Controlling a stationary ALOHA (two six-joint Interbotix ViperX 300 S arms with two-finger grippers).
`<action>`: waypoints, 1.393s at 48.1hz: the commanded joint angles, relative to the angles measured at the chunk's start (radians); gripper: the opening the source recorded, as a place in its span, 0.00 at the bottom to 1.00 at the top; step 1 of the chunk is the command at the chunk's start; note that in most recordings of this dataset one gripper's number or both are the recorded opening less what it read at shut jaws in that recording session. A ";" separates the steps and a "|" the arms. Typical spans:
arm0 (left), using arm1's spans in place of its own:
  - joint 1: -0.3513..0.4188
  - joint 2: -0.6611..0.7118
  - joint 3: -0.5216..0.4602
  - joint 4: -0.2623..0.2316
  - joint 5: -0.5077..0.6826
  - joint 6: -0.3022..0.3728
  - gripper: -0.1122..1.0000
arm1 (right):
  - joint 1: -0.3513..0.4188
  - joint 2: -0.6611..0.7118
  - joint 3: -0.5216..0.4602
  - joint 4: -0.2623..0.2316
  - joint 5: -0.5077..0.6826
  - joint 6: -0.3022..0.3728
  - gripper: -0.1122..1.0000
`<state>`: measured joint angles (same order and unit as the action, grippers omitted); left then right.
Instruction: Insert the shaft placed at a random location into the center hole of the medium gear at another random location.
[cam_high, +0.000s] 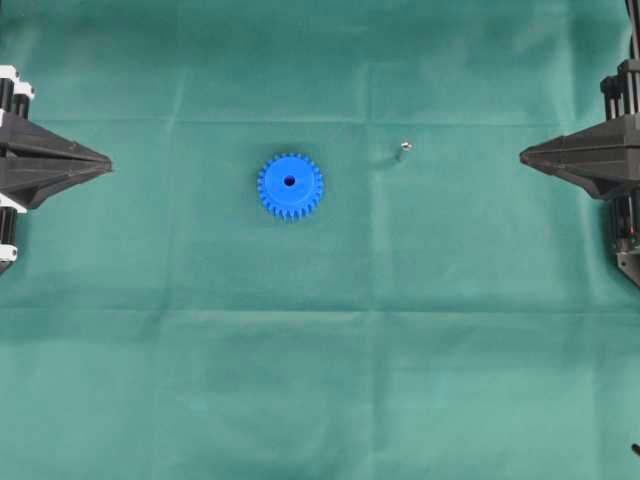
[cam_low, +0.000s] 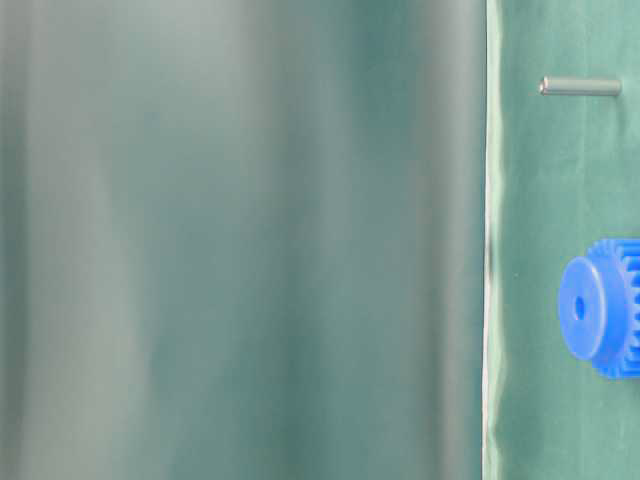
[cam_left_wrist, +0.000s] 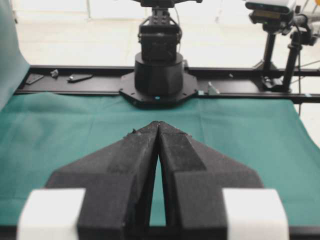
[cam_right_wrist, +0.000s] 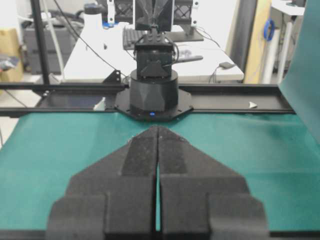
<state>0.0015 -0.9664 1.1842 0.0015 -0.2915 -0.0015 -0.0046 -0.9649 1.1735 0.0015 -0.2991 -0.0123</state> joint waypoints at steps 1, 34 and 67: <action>-0.005 0.015 -0.038 0.012 0.021 -0.003 0.10 | -0.005 0.011 -0.015 -0.003 0.005 0.005 0.11; -0.005 0.012 -0.038 0.012 0.037 -0.003 0.10 | -0.153 0.290 -0.017 -0.006 -0.092 -0.026 0.75; -0.005 0.015 -0.034 0.014 0.043 0.000 0.10 | -0.259 0.925 -0.046 0.046 -0.431 -0.032 0.87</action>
<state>-0.0015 -0.9587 1.1674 0.0123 -0.2470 -0.0031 -0.2592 -0.0690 1.1520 0.0368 -0.7010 -0.0291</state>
